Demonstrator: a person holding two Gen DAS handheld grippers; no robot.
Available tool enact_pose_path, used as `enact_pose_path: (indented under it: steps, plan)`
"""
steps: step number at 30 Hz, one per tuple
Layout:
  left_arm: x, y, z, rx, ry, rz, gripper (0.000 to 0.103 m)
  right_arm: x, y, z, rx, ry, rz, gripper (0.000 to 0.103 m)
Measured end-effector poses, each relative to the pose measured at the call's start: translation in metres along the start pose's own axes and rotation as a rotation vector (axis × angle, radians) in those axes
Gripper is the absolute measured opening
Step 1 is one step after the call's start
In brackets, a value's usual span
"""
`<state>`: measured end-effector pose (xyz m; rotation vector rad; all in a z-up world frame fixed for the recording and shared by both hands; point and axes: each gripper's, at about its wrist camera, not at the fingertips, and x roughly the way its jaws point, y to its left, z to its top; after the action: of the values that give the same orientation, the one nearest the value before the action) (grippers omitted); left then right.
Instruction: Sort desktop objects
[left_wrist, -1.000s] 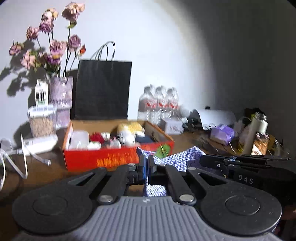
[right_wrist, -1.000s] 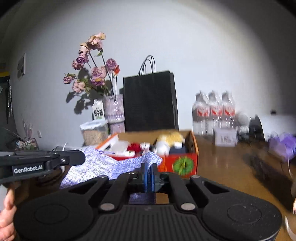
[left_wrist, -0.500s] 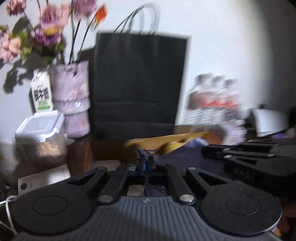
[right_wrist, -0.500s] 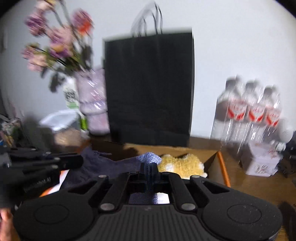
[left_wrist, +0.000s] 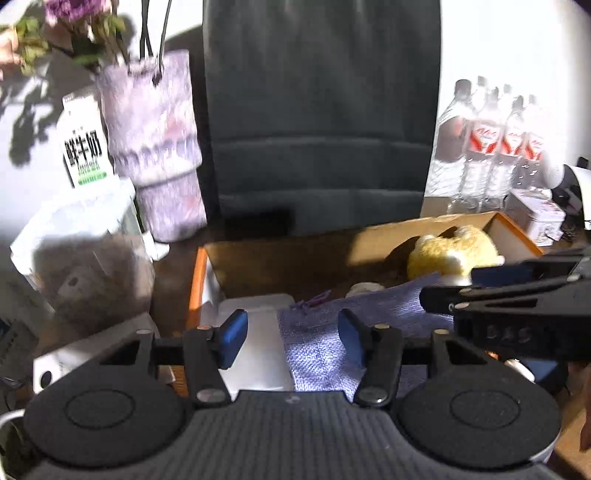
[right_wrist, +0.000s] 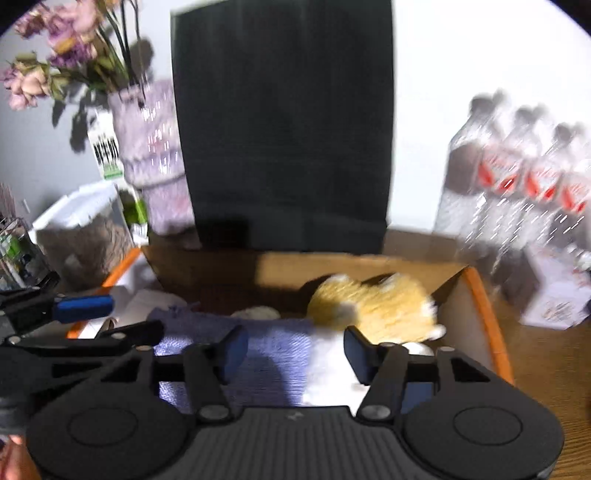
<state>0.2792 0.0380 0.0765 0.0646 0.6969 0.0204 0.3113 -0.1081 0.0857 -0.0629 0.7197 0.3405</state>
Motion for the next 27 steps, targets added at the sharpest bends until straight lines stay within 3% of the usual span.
enact_pose_path:
  steps: [2, 3, 4, 5, 9, 11, 16, 20, 27]
  plan:
    - [-0.013, 0.000, 0.001, -0.008, -0.022, -0.002, 0.073, -0.017, -0.006, -0.003, -0.022, -0.027, -0.033, 0.061]
    - [-0.023, 0.001, 0.001, -0.023, -0.042, -0.001, 0.087, -0.027, -0.007, -0.007, -0.028, -0.042, -0.044, 0.064]
    - [-0.031, 0.001, 0.000, -0.037, -0.058, 0.005, 0.092, -0.037, -0.008, -0.011, -0.038, -0.053, -0.051, 0.073]
    - [-0.042, 0.002, -0.002, -0.057, -0.078, 0.012, 0.092, -0.048, -0.009, -0.016, -0.049, -0.068, -0.059, 0.078]
    - [-0.081, 0.002, -0.014, -0.109, -0.105, -0.039, 0.101, -0.093, -0.007, -0.040, -0.076, -0.139, -0.093, 0.080]
    - [-0.101, -0.002, -0.024, -0.118, -0.112, -0.052, 0.103, -0.117, -0.006, -0.057, -0.078, -0.178, -0.091, 0.088]
    - [-0.158, -0.014, -0.064, -0.106, -0.189, -0.074, 0.103, -0.167, -0.003, -0.108, -0.064, -0.225, -0.105, 0.088]
    - [-0.190, -0.023, -0.098, -0.136, -0.192, -0.103, 0.103, -0.202, -0.002, -0.153, -0.037, -0.226, -0.065, 0.088]
    - [-0.236, -0.050, -0.167, -0.037, -0.272, -0.089, 0.103, -0.243, 0.007, -0.228, -0.009, -0.228, -0.061, 0.089]
